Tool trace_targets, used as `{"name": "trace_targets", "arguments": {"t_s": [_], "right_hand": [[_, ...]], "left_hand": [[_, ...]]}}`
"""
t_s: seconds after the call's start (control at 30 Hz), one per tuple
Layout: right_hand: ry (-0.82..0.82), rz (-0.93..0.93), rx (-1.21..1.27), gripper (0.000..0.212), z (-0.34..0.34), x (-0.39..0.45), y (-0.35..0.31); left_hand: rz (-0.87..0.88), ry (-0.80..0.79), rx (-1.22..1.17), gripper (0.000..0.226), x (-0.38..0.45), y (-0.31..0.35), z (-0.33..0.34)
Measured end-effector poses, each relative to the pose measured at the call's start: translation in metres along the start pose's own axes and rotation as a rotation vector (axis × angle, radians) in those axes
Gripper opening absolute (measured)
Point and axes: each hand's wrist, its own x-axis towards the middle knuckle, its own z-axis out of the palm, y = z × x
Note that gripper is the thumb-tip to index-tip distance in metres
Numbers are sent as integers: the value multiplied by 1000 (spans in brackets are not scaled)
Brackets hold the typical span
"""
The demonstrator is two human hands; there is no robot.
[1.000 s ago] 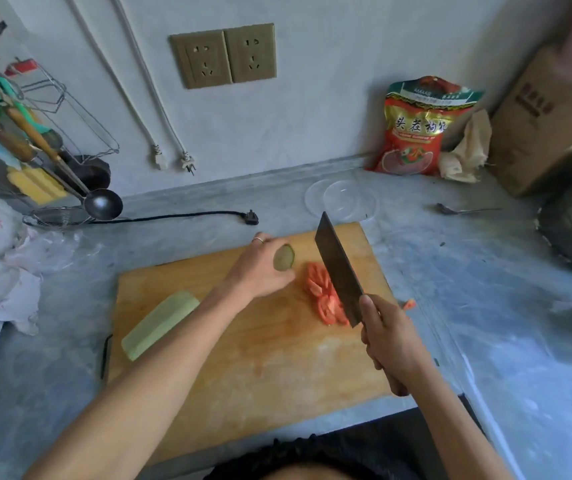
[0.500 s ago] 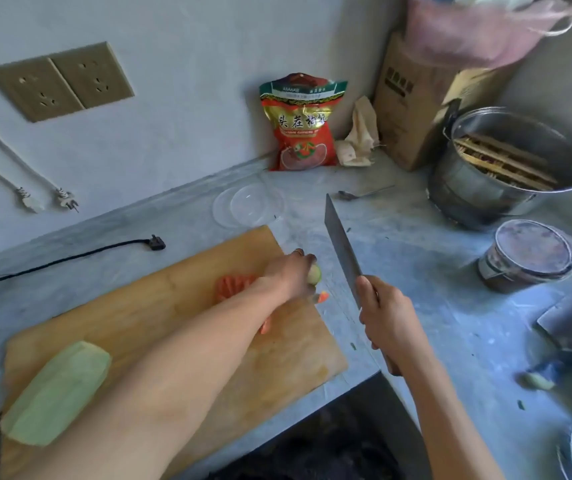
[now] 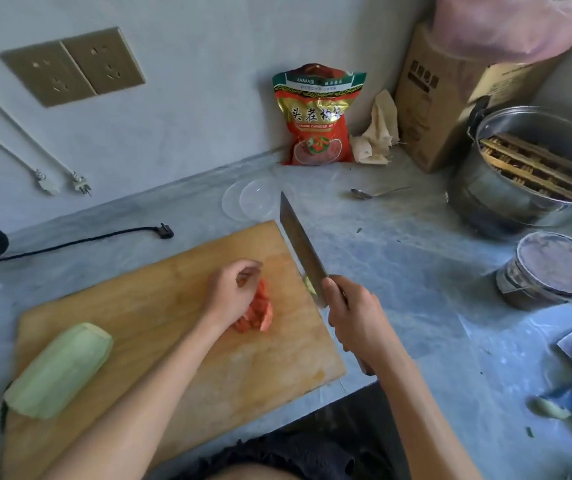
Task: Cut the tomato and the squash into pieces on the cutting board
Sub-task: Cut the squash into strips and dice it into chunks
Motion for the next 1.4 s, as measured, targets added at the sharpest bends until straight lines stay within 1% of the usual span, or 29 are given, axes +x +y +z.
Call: {"name": "trace_targets", "arguments": {"t_s": [0.1,0.17,0.23,0.3,0.4,0.47,0.53,0.6,0.67,0.7,0.8,0.87,0.97,1.03,1.27,1.4], "right_hand": [[-72,-76,10,30,24,7,-18],[-115,-122,27,32,41,13,-29],[-197,-181,42,36,69,15,-46],[-251,-198,55,38,86,16,-55],[-363,-213,96,38,120,13,-74],[-405,-238,84,38,138,10,-84],[-440,-253,80,38,152,7,-94],[-473,-262,76,37,166,4,-104],[-494,-248,71,34,177,1,-112],[-505,-235,69,33,181,0,-115],[-518,-218,64,33,193,-6,-125],[-529,-209,76,33,194,-10,-129],[-513,-204,77,34,199,-16,-135],[-503,-201,82,35,203,-18,-139],[-488,-249,33,34,218,-28,-153],[-476,-302,-18,37,218,-32,-159]], "left_hand": [[-123,126,-21,21,-29,-32,-48],[-167,180,10,21,-42,-48,-74],[-213,220,64,18,-59,-65,-108],[-224,222,155,17,-67,-75,-128],[-296,245,400,30,-85,-98,-164],[-381,178,590,44,-94,-110,-183],[-450,53,742,59,-98,-119,-193],[-503,-47,769,76,-100,-129,-200],[-546,-108,739,87,-98,-135,-201],[-553,-115,717,89,-97,-137,-200],[-509,-73,655,79,-96,-142,-204],[-452,36,527,82,-100,-145,-208],[-347,294,236,94,-111,-153,-221],[-313,407,100,95,-119,-155,-223],[-409,676,-109,101,-124,-154,-192],[-365,679,-80,104,-131,-159,-171]]}}
